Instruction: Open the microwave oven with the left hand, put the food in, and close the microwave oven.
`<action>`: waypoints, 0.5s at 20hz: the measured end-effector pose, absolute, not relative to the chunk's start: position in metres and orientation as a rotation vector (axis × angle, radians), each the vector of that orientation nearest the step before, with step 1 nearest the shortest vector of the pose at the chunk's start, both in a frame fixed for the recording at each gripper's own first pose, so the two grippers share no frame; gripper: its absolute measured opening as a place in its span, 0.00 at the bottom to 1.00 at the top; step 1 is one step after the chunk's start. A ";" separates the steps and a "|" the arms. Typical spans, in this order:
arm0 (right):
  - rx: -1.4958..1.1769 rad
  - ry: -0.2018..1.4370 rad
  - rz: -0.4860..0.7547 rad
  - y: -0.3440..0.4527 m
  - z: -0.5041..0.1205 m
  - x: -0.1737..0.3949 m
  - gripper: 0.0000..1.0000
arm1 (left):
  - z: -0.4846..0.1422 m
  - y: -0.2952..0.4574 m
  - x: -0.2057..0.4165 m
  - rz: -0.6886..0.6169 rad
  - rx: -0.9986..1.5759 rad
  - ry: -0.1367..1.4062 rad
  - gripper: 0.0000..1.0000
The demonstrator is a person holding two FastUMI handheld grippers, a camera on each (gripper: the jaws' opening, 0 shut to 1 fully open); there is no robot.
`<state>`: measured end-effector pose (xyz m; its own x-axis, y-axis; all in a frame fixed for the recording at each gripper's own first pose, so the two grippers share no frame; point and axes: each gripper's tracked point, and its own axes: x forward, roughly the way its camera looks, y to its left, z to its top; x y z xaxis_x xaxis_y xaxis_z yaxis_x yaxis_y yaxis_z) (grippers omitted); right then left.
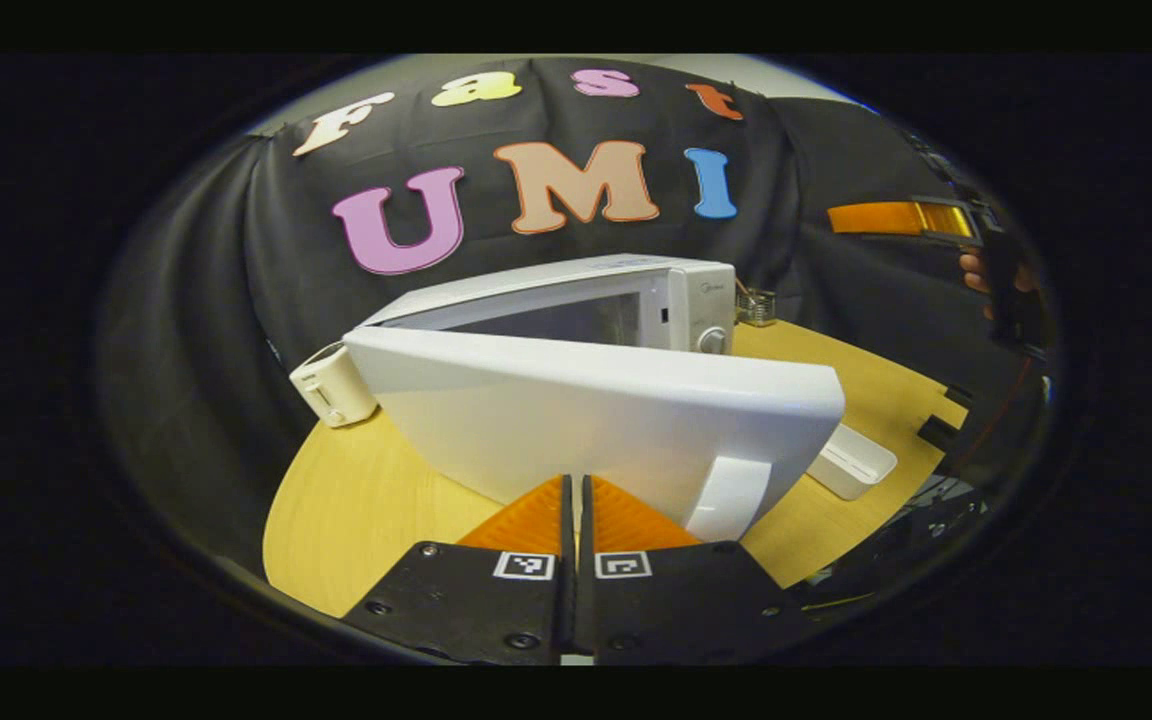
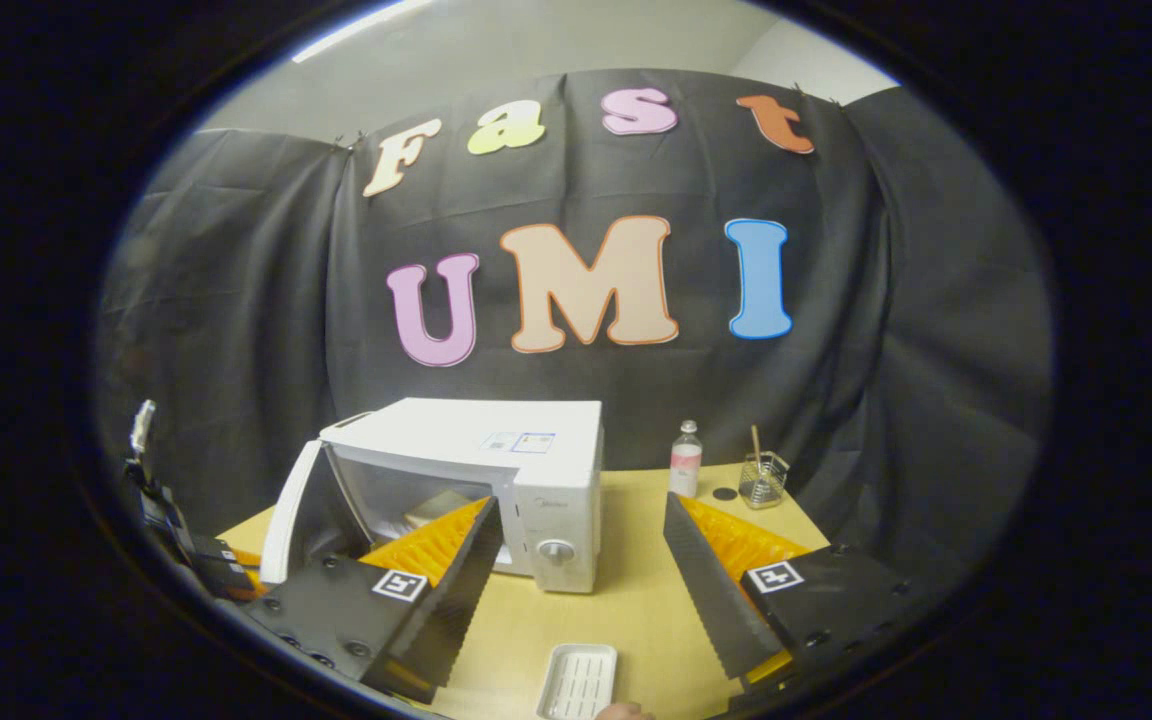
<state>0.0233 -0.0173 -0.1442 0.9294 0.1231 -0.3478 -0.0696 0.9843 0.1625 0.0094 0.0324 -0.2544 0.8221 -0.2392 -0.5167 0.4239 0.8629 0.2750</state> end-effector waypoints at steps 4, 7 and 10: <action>0.162 0.354 0.096 -0.044 -0.142 0.024 0.92 | -0.264 0.000 0.033 -0.380 0.395 0.505 0.01; 0.174 0.361 0.094 -0.058 -0.145 0.023 0.91 | -0.267 -0.022 0.057 -0.385 0.383 0.517 0.01; 0.188 0.356 0.088 -0.067 -0.144 0.022 0.91 | -0.271 -0.037 0.079 -0.371 0.346 0.539 0.01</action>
<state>0.0224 -0.0665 -0.1443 0.9338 0.1188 -0.3376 -0.0528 0.9787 0.1985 0.0791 -0.0372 -0.2712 0.7956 -0.2495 -0.5521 0.4275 0.8769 0.2196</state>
